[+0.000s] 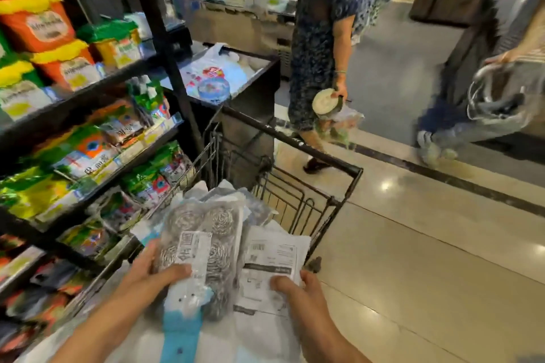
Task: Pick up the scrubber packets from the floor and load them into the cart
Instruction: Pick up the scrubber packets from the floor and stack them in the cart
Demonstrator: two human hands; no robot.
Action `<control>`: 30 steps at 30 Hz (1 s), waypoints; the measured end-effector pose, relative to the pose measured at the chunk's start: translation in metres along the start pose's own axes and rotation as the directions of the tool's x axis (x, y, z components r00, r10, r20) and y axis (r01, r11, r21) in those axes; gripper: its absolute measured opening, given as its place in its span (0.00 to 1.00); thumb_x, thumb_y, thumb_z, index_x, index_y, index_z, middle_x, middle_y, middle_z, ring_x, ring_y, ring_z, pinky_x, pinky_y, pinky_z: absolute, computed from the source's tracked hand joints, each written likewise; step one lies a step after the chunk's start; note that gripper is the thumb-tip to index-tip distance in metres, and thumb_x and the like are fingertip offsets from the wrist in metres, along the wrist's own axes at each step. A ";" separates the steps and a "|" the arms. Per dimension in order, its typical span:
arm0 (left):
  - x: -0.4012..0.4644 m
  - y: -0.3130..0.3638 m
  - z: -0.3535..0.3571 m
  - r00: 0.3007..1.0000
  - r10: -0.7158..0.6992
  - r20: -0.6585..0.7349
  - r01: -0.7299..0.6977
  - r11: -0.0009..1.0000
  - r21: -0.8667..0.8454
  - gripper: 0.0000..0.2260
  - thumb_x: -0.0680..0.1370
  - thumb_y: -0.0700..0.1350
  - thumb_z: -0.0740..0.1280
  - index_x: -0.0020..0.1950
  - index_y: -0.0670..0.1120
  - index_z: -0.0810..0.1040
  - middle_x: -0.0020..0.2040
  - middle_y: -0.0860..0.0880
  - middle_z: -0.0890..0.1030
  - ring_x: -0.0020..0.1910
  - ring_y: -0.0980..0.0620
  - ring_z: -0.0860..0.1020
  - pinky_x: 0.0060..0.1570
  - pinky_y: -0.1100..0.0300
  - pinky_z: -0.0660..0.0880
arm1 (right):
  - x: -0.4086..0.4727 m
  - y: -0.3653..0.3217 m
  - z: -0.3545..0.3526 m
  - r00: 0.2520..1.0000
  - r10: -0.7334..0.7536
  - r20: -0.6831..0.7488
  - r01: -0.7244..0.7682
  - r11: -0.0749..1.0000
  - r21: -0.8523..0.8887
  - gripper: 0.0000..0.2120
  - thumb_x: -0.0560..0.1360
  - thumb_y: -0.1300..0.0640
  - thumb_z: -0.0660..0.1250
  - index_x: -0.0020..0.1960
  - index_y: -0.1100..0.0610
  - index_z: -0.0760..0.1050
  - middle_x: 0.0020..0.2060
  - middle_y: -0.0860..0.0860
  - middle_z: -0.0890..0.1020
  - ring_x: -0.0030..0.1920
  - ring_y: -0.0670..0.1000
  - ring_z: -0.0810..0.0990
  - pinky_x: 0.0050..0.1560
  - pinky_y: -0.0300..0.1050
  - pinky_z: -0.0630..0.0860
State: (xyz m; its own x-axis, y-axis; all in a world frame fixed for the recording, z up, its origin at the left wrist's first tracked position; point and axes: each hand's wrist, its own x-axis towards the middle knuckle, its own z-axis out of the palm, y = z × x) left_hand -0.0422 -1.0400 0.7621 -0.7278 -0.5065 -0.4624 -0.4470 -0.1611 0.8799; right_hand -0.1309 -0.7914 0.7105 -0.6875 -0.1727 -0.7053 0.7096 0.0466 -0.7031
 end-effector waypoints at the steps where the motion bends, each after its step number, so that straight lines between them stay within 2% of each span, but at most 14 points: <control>1: 0.020 0.004 0.000 0.998 0.008 0.056 -0.009 1.000 0.013 0.36 0.71 0.45 0.81 0.75 0.57 0.69 0.72 0.56 0.73 0.64 0.55 0.77 0.67 0.53 0.71 | 0.007 -0.002 0.007 1.000 0.005 -0.015 -0.005 1.000 0.020 0.23 0.64 0.54 0.79 0.57 0.51 0.76 0.51 0.51 0.88 0.49 0.55 0.88 0.56 0.59 0.84; 3: 0.054 0.021 0.003 0.987 0.035 0.156 -0.043 0.998 0.049 0.25 0.71 0.42 0.79 0.64 0.55 0.76 0.58 0.57 0.79 0.52 0.60 0.79 0.50 0.62 0.73 | 0.021 -0.006 0.018 0.998 -0.004 -0.069 0.007 0.999 0.044 0.20 0.67 0.53 0.77 0.57 0.50 0.77 0.50 0.50 0.88 0.49 0.53 0.88 0.57 0.59 0.84; 4: 0.068 0.033 0.008 0.981 0.037 0.191 -0.053 0.996 0.077 0.24 0.66 0.45 0.81 0.58 0.55 0.78 0.49 0.58 0.83 0.45 0.61 0.81 0.40 0.65 0.74 | 0.028 -0.009 0.023 0.995 -0.009 -0.103 0.015 0.998 0.058 0.18 0.69 0.55 0.76 0.57 0.50 0.78 0.48 0.49 0.88 0.48 0.53 0.88 0.57 0.58 0.84; 6: 0.096 0.050 0.014 0.977 0.025 0.213 -0.064 0.982 0.176 0.32 0.53 0.57 0.85 0.53 0.56 0.79 0.34 0.60 0.85 0.30 0.62 0.82 0.29 0.66 0.74 | 0.042 -0.014 0.032 0.985 -0.011 -0.173 0.023 0.997 0.067 0.14 0.70 0.57 0.74 0.55 0.50 0.80 0.45 0.47 0.89 0.47 0.53 0.88 0.57 0.58 0.84; 8: 0.122 0.054 0.015 0.977 -0.020 0.213 -0.029 0.974 0.225 0.25 0.63 0.51 0.85 0.56 0.55 0.80 0.35 0.63 0.86 0.32 0.64 0.84 0.32 0.64 0.77 | 0.054 -0.020 0.042 0.975 -0.010 -0.224 0.025 0.997 0.068 0.14 0.68 0.56 0.75 0.54 0.50 0.82 0.43 0.45 0.89 0.45 0.52 0.89 0.55 0.57 0.85; 10: 0.145 0.057 0.019 0.977 -0.043 0.209 -0.014 0.964 0.266 0.19 0.72 0.40 0.78 0.62 0.50 0.80 0.41 0.58 0.88 0.37 0.59 0.86 0.35 0.64 0.79 | 0.066 -0.022 0.048 0.962 -0.001 -0.273 0.021 0.997 0.070 0.14 0.66 0.54 0.75 0.52 0.48 0.84 0.43 0.44 0.89 0.44 0.51 0.89 0.53 0.55 0.86; 13: 0.173 0.052 0.030 0.974 -0.072 0.217 -0.006 0.941 0.339 0.14 0.76 0.34 0.74 0.52 0.51 0.79 0.35 0.55 0.87 0.30 0.60 0.84 0.25 0.68 0.76 | 0.078 -0.026 0.053 0.938 0.004 -0.346 0.015 0.998 0.054 0.11 0.68 0.53 0.75 0.51 0.48 0.84 0.43 0.44 0.89 0.41 0.47 0.88 0.48 0.48 0.86; 16: 0.187 0.047 0.041 0.974 -0.067 0.216 -0.026 0.915 0.403 0.14 0.75 0.37 0.76 0.53 0.54 0.79 0.39 0.52 0.88 0.32 0.59 0.85 0.32 0.60 0.79 | 0.089 -0.026 0.053 0.915 -0.008 -0.403 0.023 0.999 0.033 0.09 0.72 0.54 0.74 0.53 0.48 0.82 0.42 0.41 0.86 0.39 0.43 0.86 0.33 0.30 0.78; 18: 0.197 0.042 0.041 0.966 -0.090 0.241 -0.027 0.897 0.441 0.14 0.74 0.40 0.78 0.55 0.53 0.81 0.44 0.52 0.89 0.40 0.53 0.87 0.42 0.52 0.82 | 0.096 -0.026 0.053 0.904 0.009 -0.428 -0.004 1.000 0.014 0.09 0.73 0.54 0.74 0.53 0.48 0.82 0.42 0.41 0.86 0.39 0.41 0.84 0.28 0.27 0.74; 20: 0.209 0.034 0.039 0.963 -0.113 0.244 -0.026 0.864 0.503 0.17 0.73 0.43 0.79 0.59 0.52 0.82 0.49 0.49 0.89 0.47 0.47 0.88 0.53 0.42 0.83 | 0.103 -0.023 0.055 0.898 0.043 -0.438 -0.047 0.999 0.003 0.11 0.72 0.54 0.75 0.54 0.49 0.82 0.45 0.45 0.87 0.41 0.45 0.86 0.34 0.33 0.79; 21: 0.214 0.029 0.041 0.963 -0.109 0.248 -0.042 0.846 0.532 0.17 0.73 0.43 0.79 0.60 0.51 0.81 0.50 0.49 0.89 0.47 0.47 0.88 0.53 0.42 0.83 | 0.107 -0.020 0.056 0.895 0.063 -0.442 -0.066 0.998 0.008 0.12 0.72 0.54 0.75 0.55 0.50 0.82 0.47 0.47 0.88 0.43 0.47 0.86 0.39 0.37 0.82; 24: 0.217 0.022 0.053 0.970 -0.041 0.238 -0.118 0.778 0.617 0.15 0.75 0.44 0.78 0.59 0.50 0.79 0.48 0.51 0.87 0.43 0.53 0.86 0.39 0.58 0.80 | 0.116 -0.014 0.055 0.886 0.080 -0.457 -0.093 0.996 -0.006 0.11 0.73 0.55 0.75 0.55 0.50 0.80 0.51 0.48 0.87 0.47 0.50 0.86 0.49 0.43 0.83; 25: 0.218 0.020 0.056 0.971 -0.021 0.237 -0.140 0.755 0.641 0.16 0.75 0.44 0.78 0.60 0.50 0.78 0.48 0.52 0.86 0.43 0.54 0.84 0.38 0.59 0.78 | 0.117 -0.013 0.055 0.885 0.079 -0.458 -0.098 0.995 -0.018 0.11 0.74 0.55 0.74 0.56 0.50 0.79 0.51 0.48 0.86 0.49 0.51 0.86 0.51 0.43 0.82; 30: 0.213 0.022 0.065 0.958 0.106 0.267 -0.277 0.577 0.768 0.27 0.72 0.51 0.79 0.68 0.50 0.75 0.59 0.50 0.82 0.59 0.44 0.80 0.59 0.45 0.78 | 0.118 -0.012 0.064 0.918 0.029 -0.396 -0.105 0.979 -0.172 0.22 0.72 0.55 0.72 0.65 0.50 0.77 0.58 0.44 0.85 0.58 0.51 0.85 0.61 0.46 0.80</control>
State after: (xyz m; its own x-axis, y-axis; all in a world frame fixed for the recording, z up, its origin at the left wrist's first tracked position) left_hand -0.2411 -1.0966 0.6758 -0.8831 -0.2764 -0.3792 -0.4556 0.6982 0.5522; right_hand -0.2108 -0.8755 0.6415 -0.6714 0.2322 -0.7038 0.7409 0.2333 -0.6298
